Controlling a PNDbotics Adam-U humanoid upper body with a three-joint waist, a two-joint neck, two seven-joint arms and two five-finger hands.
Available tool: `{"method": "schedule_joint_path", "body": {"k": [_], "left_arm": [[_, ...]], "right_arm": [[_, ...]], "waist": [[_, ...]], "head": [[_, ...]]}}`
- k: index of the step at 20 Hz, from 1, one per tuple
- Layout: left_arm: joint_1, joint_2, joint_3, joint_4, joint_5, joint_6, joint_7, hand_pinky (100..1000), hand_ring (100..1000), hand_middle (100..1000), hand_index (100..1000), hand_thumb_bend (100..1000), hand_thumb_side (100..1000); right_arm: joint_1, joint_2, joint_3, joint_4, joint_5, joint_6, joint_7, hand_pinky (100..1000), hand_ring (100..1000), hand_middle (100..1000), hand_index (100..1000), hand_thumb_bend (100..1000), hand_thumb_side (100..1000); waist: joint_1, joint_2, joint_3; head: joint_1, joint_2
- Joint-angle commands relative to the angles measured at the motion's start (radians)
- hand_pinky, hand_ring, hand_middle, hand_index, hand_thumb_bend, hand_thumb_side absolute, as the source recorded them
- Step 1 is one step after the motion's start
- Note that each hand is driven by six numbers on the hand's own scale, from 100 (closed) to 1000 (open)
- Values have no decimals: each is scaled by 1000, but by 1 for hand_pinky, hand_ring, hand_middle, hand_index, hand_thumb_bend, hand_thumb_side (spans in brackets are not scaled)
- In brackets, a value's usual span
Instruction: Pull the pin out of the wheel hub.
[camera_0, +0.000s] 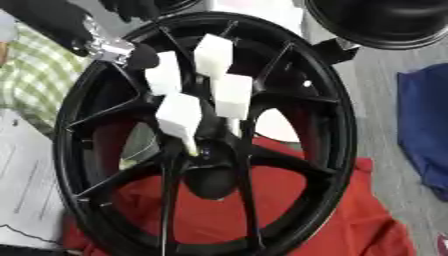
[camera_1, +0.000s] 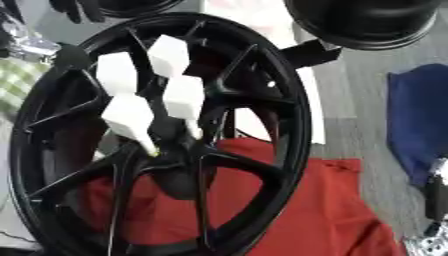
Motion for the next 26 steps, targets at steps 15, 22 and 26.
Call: {"method": "schedule_joint_path", "body": {"k": [15,22,26], "left_arm": [[-51,-57,-80,102,-111,11,-1,790,755,755,842,502,739],[-47,-65,-81,127,-142,15,-1,786,752,752,839,438,728],[-42,-66,-81,134,-137,22,-1,761,732,729,818,285,665]], "right_arm": [[-7,-13,1,-24,-1,1,-4,545,688,628,752,324,596],[-8,-13,1,-25,-3,1,-4,545,688,628,752,326,596],[-8,-12,2,-25,-2,1,-4,544,689,628,752,328,595]], "waist": [[-6,-12,-11],[-7,-12,-12],[-8,-9,-13]], "head": [[2,-9],[3,-9],[6,-12]]}}
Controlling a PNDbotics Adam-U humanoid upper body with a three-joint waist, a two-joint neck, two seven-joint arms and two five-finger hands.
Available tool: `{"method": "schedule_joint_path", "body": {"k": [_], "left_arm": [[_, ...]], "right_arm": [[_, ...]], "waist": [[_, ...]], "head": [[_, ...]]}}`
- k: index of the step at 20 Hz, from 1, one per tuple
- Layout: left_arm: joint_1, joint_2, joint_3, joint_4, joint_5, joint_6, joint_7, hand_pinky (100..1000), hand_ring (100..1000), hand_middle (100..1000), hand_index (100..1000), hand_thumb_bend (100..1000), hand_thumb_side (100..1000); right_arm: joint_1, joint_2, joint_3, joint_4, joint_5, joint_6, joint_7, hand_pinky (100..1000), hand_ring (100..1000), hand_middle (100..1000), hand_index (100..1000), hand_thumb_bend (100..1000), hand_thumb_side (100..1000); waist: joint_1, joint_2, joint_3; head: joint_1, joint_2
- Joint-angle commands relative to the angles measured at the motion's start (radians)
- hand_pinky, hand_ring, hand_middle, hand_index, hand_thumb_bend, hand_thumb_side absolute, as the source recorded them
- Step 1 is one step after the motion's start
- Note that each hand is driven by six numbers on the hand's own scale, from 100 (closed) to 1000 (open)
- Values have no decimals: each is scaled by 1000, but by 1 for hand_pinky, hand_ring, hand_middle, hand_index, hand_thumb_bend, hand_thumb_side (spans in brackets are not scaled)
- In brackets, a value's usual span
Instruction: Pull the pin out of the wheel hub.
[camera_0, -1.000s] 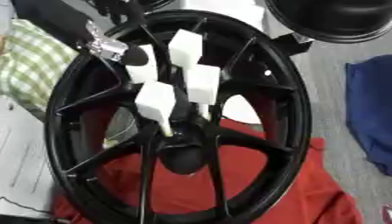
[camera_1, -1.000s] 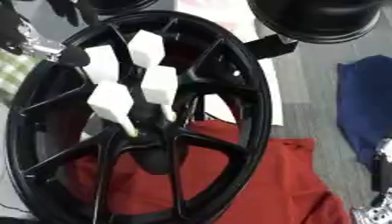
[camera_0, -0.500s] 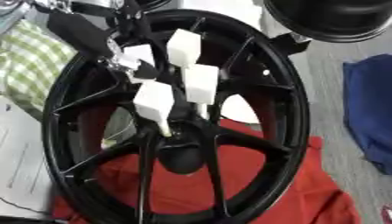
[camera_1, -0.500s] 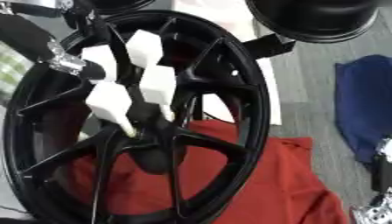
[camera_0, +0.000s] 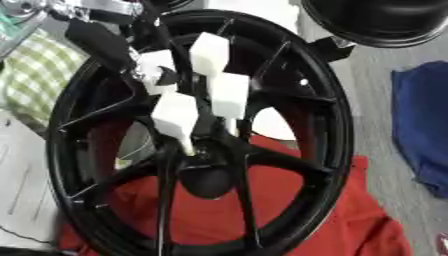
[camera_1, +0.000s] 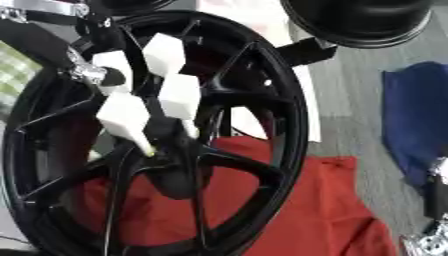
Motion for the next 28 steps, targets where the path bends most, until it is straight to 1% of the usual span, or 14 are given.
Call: {"method": "schedule_joint_path", "body": {"k": [1,5,7,8,10,11,14,15,17,18,19,20,21,28], "left_arm": [[-14,15,5,3,2,14,-3,764,736,734,822,315,658],[-11,15,-10,11,1,4,-3,761,735,733,822,346,637],[-10,14,-16,18,-2,-4,-3,759,733,730,820,353,595],[-10,13,-18,22,-5,-9,-3,757,730,727,819,347,575],[-9,12,-21,28,-8,-17,-3,745,714,709,809,334,572],[-9,12,-20,28,-7,-20,-3,733,698,691,796,311,553],[-11,10,-11,22,-3,-13,-3,686,616,604,728,246,499],[-12,9,-5,18,-2,-4,-3,671,597,583,708,225,484],[-14,9,13,9,1,21,-3,625,533,516,648,130,438],[-15,9,25,2,3,36,-3,610,519,502,634,102,418],[-16,10,40,-5,4,51,-3,577,486,468,597,100,334],[-17,11,58,-14,6,67,-3,546,459,437,565,100,283],[-18,12,77,-22,8,82,-3,517,429,403,533,100,258],[-16,33,198,-111,59,189,17,457,350,311,452,100,267]], "right_arm": [[-3,-12,1,-25,-1,0,-2,544,689,628,752,328,595],[-4,-11,1,-27,-1,0,-3,544,689,628,752,328,594],[-4,-11,1,-27,-1,0,-4,544,689,628,752,327,594],[-4,-11,1,-28,-1,0,-4,544,689,628,752,328,594],[-4,-11,1,-28,-1,0,-5,543,689,627,751,328,593],[-4,-11,1,-28,-1,0,-6,544,690,627,751,329,593],[-4,-11,1,-28,-2,0,-8,543,690,627,751,330,592],[-4,-11,1,-28,-3,0,-9,543,690,627,752,331,592],[-3,-11,1,-28,-5,0,-10,543,690,627,752,333,592],[-3,-11,1,-27,-5,1,-11,543,690,627,752,333,592],[-2,-11,1,-27,-5,1,-11,543,690,627,752,333,592],[-2,-11,1,-27,-5,1,-11,543,691,627,751,334,591],[-1,-11,0,-27,-5,2,-12,543,691,628,752,335,591],[2,-13,-3,-25,-6,4,-17,543,691,628,751,338,589]], "waist": [[-3,-15,-2],[-4,-13,-4],[-4,-13,-5],[-4,-13,-5],[-4,-13,-4],[-4,-13,-4],[-4,-14,-4],[-4,-14,-4],[-4,-15,-3],[-4,-15,-3],[-4,-15,-2],[-5,-15,-2],[-5,-16,-1],[-3,-19,4]], "head": [[5,-13],[9,-13],[10,-14],[11,-14],[11,-14],[11,-14],[11,-13],[11,-13],[11,-13],[11,-13],[10,-12],[9,-11],[8,-11],[2,-8]]}}
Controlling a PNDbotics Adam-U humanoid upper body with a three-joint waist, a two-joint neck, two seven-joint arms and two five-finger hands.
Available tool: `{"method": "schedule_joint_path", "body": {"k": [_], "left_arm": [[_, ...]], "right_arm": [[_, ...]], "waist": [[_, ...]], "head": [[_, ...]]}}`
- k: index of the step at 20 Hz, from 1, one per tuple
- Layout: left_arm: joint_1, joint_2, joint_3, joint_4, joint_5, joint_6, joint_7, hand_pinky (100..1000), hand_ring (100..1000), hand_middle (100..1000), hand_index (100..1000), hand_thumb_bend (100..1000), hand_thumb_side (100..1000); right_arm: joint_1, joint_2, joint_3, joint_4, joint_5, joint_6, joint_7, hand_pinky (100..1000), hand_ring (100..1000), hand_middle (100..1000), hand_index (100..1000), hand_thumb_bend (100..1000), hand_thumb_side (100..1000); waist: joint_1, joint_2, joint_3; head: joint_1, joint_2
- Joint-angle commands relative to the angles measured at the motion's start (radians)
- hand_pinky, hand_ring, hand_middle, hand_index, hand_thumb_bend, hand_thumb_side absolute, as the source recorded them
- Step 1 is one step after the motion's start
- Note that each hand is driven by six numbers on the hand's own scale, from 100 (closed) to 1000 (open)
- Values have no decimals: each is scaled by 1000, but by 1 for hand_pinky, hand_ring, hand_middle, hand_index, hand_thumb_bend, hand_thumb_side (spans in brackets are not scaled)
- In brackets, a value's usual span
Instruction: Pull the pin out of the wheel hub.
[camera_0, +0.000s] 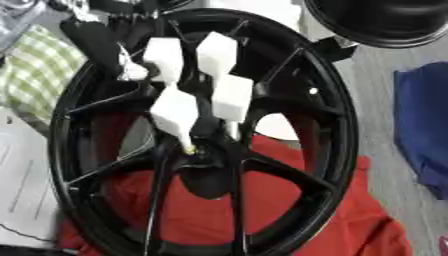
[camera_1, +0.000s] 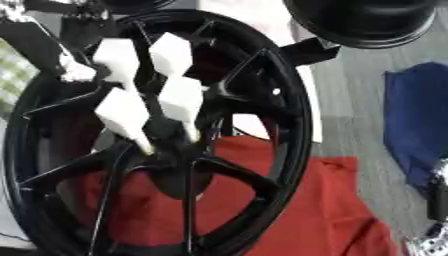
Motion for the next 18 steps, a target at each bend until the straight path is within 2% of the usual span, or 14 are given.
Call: {"method": "schedule_joint_path", "body": {"k": [1,6,9,13,18], "left_arm": [[-21,44,71,-54,36,75,2,450,339,299,441,100,266],[5,102,200,-92,89,153,81,432,312,268,416,100,254],[39,138,275,-75,114,174,132,424,304,261,412,100,271],[126,207,376,2,114,185,196,429,311,268,420,100,247],[258,263,510,93,41,180,279,446,330,286,436,100,245]], "right_arm": [[4,-14,-8,-19,-2,-2,-9,543,691,628,751,338,588],[6,-18,-14,-17,-2,-4,-15,543,691,627,751,341,587],[7,-20,-16,-17,-3,-4,-18,544,691,627,751,340,592],[6,-22,-20,-16,-5,-6,-23,544,691,627,750,343,586],[4,-24,-24,-10,-11,-8,-29,544,692,627,750,345,584]], "waist": [[2,-25,2],[6,-27,14],[7,-29,17],[8,-30,21],[7,-35,22]], "head": [[-5,-5],[-18,5],[-23,11],[-32,14],[-51,26]]}}
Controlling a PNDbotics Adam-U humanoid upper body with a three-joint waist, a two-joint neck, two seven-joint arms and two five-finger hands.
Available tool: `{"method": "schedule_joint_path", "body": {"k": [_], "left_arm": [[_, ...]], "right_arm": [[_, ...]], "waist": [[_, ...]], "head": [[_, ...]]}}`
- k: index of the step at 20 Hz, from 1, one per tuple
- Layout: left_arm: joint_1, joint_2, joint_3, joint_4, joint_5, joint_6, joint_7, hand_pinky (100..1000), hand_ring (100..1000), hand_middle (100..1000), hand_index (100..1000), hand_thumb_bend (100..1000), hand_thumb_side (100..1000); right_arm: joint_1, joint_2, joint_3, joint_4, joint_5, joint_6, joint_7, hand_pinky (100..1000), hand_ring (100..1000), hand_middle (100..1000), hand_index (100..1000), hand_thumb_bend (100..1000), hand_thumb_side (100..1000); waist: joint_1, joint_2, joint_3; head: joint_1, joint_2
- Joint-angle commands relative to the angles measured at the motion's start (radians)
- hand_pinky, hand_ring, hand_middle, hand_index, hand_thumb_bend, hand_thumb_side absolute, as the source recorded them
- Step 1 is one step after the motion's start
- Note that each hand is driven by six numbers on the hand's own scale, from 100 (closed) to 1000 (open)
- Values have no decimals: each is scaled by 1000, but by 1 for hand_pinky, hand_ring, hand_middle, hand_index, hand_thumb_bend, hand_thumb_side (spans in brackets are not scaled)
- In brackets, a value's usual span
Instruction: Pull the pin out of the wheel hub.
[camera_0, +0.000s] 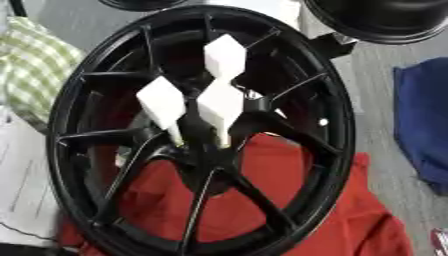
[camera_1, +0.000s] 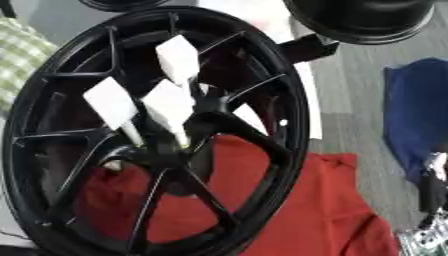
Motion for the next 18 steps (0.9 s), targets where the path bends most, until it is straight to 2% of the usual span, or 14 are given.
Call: {"method": "schedule_joint_path", "body": {"k": [1,2,3,4,7,9,10,11,12,13,14,16,17,18], "left_arm": [[48,65,106,30,-53,0,49,448,332,287,438,100,245],[78,66,135,30,-71,-7,67,450,335,291,442,100,245],[106,66,163,28,-89,-15,85,455,340,296,446,100,100],[135,66,182,24,-106,-23,103,459,346,303,453,100,245],[226,55,205,0,-162,-43,158,502,396,357,509,100,242],[282,31,200,-24,-186,-69,193,604,522,498,659,100,227],[308,18,192,-36,-181,-85,209,693,654,645,778,100,504],[327,8,186,-44,-170,-102,212,727,698,697,813,100,618],[338,2,184,-46,-155,-119,209,775,748,752,852,175,738],[345,0,185,-45,-138,-137,205,822,795,807,896,339,896],[349,0,188,-40,-122,-154,204,829,805,827,917,389,975],[350,4,199,-20,-92,-182,216,817,797,822,913,403,1000],[348,7,208,-7,-85,-182,229,790,775,799,892,280,1000],[344,9,220,6,-82,-174,245,769,755,775,865,212,1000]], "right_arm": [[-4,-25,-11,-9,-8,-6,-11,544,692,627,750,345,584],[-5,-26,-11,-7,-10,-7,-11,544,692,627,750,345,584],[-6,-27,-11,-5,-11,-7,-12,544,692,627,750,346,584],[-7,-28,-11,-4,-13,-8,-12,544,692,626,750,346,583],[-10,-31,-8,2,-19,-10,-12,544,692,626,750,345,583],[-14,-32,-6,6,-24,-11,-11,544,691,626,750,344,583],[-16,-32,-4,8,-26,-12,-11,544,691,626,750,345,583],[-18,-32,-3,9,-29,-12,-10,544,691,626,750,345,583],[-19,-32,-2,11,-30,-13,-10,544,691,626,750,346,583],[-20,-33,-1,13,-31,-14,-9,544,691,626,750,345,584],[-21,-33,-1,14,-32,-14,-9,544,691,626,750,345,584],[-22,-34,0,16,-33,-15,-8,544,691,626,750,344,585],[-22,-35,0,17,-33,-16,-8,544,691,626,750,343,586],[-22,-35,0,19,-34,-16,-9,544,691,626,750,344,586]], "waist": [[1,-31,1],[1,-32,1],[1,-33,1],[0,-34,1],[0,-39,-4],[-1,-41,-10],[-2,-41,-13],[-3,-42,-15],[-3,-42,-17],[-3,-42,-17],[-3,-43,-18],[-1,-44,-18],[0,-44,-18],[1,-45,-18]], "head": [[-7,6],[-7,6],[-7,6],[-7,5],[-8,3],[-8,-1],[-9,-3],[-11,-4],[-12,-4],[-15,-4],[-17,-4],[-20,-4],[-21,-3],[-22,-3]]}}
